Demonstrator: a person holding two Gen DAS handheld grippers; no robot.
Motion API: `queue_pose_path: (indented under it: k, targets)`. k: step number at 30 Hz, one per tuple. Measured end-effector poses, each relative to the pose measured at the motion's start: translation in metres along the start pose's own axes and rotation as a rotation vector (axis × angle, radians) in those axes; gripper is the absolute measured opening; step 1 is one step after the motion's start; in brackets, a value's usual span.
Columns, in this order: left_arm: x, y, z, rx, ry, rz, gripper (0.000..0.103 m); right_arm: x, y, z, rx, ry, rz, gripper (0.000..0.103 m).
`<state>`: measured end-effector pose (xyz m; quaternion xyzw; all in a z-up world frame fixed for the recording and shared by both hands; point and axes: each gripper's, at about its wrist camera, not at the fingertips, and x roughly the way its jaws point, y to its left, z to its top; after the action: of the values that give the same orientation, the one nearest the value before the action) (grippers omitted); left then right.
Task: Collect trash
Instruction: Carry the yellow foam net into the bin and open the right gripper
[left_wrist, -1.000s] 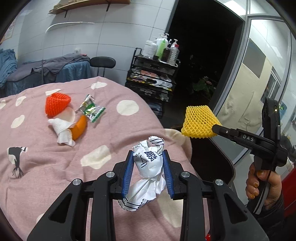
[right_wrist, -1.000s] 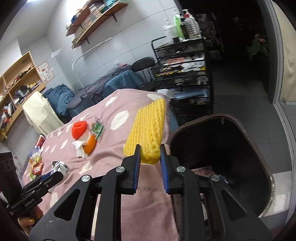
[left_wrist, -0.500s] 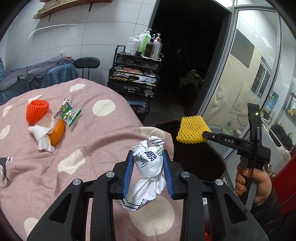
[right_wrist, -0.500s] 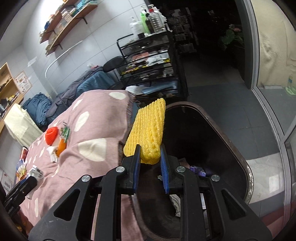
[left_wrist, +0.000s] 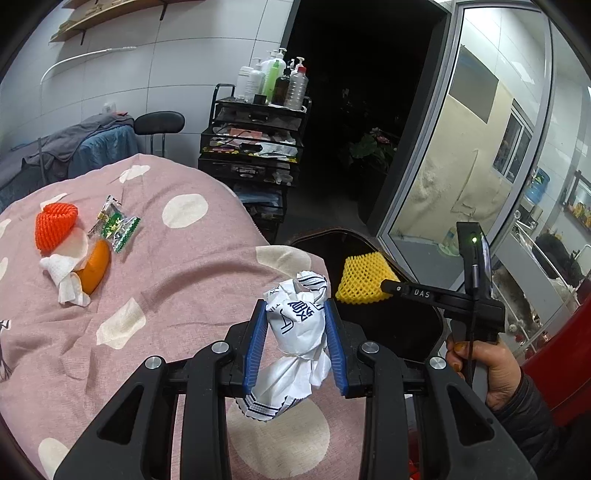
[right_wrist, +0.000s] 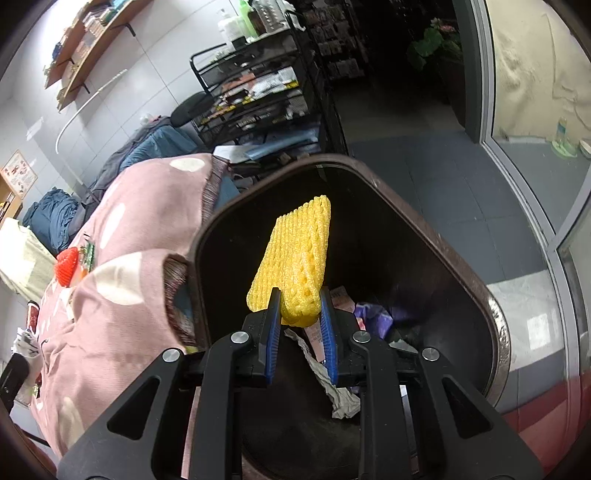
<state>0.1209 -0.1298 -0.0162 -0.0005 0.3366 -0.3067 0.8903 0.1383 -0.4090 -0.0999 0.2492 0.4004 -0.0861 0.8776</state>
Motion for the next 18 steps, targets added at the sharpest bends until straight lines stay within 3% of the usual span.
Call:
queue_pose_path:
  k: [1, 3, 18]
  targets:
    - [0.000, -0.001, 0.000, 0.000, 0.001, -0.002, 0.031, 0.001, -0.002, -0.001, 0.012, 0.004, 0.001, 0.036]
    - [0.002, -0.002, -0.001, 0.001, 0.006, -0.005, 0.031, 0.000, -0.002, -0.003, 0.023, -0.013, -0.002, 0.068]
    - [0.018, -0.019, 0.005, 0.033, 0.036, -0.051, 0.031, -0.021, -0.005, 0.002, 0.030, -0.095, -0.040, 0.083]
